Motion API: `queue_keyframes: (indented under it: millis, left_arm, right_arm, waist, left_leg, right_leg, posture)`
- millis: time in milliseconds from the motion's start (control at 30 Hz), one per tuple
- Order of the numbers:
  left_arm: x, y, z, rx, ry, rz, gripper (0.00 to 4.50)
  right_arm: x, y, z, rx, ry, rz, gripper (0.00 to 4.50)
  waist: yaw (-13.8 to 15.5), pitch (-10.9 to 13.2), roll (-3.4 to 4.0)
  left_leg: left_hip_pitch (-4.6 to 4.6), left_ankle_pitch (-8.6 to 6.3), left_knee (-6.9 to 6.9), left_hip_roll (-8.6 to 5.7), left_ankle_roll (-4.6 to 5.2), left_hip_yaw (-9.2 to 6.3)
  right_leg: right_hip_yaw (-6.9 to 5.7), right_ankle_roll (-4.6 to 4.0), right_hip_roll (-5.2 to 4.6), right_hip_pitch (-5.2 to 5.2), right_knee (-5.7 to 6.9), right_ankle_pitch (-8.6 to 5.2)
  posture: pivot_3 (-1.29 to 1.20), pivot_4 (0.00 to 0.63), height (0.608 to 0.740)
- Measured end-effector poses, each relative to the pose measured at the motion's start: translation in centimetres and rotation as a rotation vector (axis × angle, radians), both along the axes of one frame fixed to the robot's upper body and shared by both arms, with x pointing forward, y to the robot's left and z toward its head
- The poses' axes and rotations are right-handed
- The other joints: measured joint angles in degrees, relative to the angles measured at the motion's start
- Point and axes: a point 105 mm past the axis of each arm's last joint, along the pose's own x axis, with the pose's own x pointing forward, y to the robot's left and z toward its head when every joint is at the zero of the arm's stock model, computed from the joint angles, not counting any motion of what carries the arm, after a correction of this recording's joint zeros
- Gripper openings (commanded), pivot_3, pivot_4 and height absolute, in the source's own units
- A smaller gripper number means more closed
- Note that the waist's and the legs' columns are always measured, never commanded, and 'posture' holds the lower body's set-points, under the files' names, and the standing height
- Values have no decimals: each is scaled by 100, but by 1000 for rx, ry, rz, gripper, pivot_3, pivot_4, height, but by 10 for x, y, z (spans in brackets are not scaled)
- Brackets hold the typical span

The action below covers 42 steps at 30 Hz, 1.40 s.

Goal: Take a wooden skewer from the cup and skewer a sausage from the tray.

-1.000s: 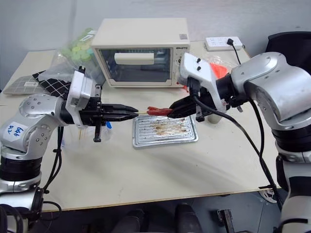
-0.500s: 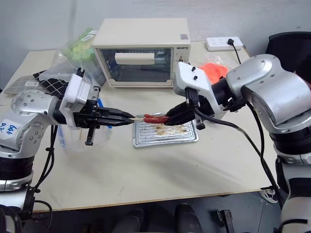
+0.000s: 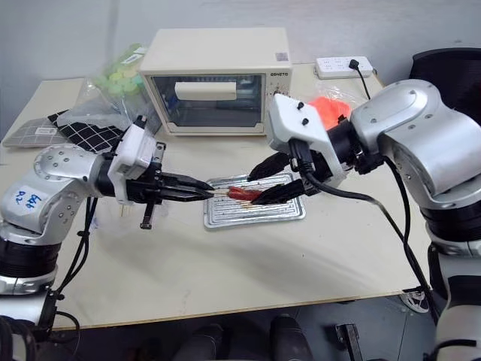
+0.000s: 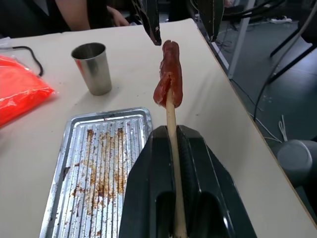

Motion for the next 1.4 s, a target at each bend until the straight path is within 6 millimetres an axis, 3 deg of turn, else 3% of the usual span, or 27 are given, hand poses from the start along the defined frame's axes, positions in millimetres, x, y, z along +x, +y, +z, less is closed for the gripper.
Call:
queue_keyframes:
  millis: [200, 300, 433, 600, 733, 1033, 1267, 1400]
  left_arm:
    - [-4, 30, -14, -44, 9, 228, 0]
    - [-6, 48, -19, -93, -11, 406, 0]
    - [-6, 71, -25, -159, -32, 647, 0]
    - [3, 134, -45, -319, -50, 1261, 0]
    - [-3, 154, -48, -359, -78, 1486, 0]
    - [14, 147, -52, -362, -46, 1517, 0]
    - [12, 139, -52, -369, -1, 1442, 1563]
    - [2, 142, -42, -377, -14, 1394, 2529]
  right_arm:
    - [15, -12, 6, 24, -26, -77, 2036]
    - [16, -16, 12, 58, -24, -105, 2475]
    - [16, -19, 12, 94, 2, -128, 3433]
    - [21, -15, 9, 157, 4, -152, 3433]
    - [22, -14, 10, 169, -7, -160, 3433]
    - [23, -6, 9, 192, -3, -143, 3433]
    - [23, -4, 8, 196, -1, -133, 3492]
    - [24, -3, 8, 204, -3, -125, 3492]
  waist:
    - [3, 0, 0]
    - [18, 0, 0]
    - [58, 0, 0]
    - [169, 4, -9]
    - [279, -2, -18]
    - [301, -3, -21]
    - [276, -3, -21]
    - [288, -3, -22]
  left_leg:
    - [0, -1, -5, 1, 1, -1]
    - [0, -1, -8, 1, 1, -1]
    - [0, -10, -10, 0, 1, -2]
    - [0, -20, 11, 2, 2, 3]
    - [0, -26, 21, -2, 7, 4]
    - [0, -27, 20, -2, 5, 4]
    - [0, -28, 18, 1, 4, 5]
    - [0, -28, 18, 0, 4, 4]
  right_leg:
    - [3, 0, 0, -1, -6, 0]
    - [3, 0, -1, 0, -13, 0]
    - [3, 0, -1, 2, -21, 0]
    - [4, 2, 4, 2, -9, 1]
    - [6, 3, 0, 7, -12, 1]
    - [3, 2, 1, 7, -15, 2]
    - [2, 2, 3, 3, -16, 2]
    - [2, 2, 1, 4, -17, 2]
  posture:
    - [0, 150, 740]
    - [0, 150, 740]
    - [0, 150, 740]
    - [0, 150, 740]
    - [0, 150, 740]
    - [0, 150, 740]
    - [0, 150, 740]
    - [0, 150, 740]
